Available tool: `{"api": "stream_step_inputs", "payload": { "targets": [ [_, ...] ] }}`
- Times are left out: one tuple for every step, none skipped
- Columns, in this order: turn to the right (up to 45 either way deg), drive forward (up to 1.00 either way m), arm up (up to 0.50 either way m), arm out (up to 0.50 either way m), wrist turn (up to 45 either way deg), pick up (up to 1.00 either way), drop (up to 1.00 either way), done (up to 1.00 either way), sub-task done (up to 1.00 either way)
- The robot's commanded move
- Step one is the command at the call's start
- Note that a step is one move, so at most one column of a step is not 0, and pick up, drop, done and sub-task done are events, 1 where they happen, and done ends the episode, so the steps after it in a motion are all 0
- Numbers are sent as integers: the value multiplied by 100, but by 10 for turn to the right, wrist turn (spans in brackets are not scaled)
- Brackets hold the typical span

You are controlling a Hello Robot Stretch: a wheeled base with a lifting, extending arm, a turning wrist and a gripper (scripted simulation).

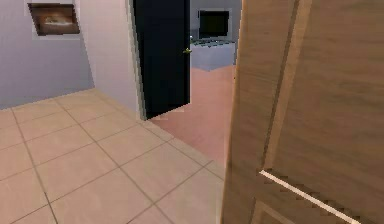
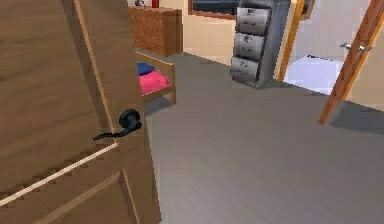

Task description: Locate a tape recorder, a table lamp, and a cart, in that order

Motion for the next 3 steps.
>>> {"api": "stream_step_inputs", "payload": {
  "targets": [
    [0, 5, 0, 0, 0, 0, 0, 0, 0],
    [-390, 0, 0, 0, 0, 0, 0, 0, 0],
    [0, 30, 0, 0, 0, 0, 0, 0, 0]
  ]
}}
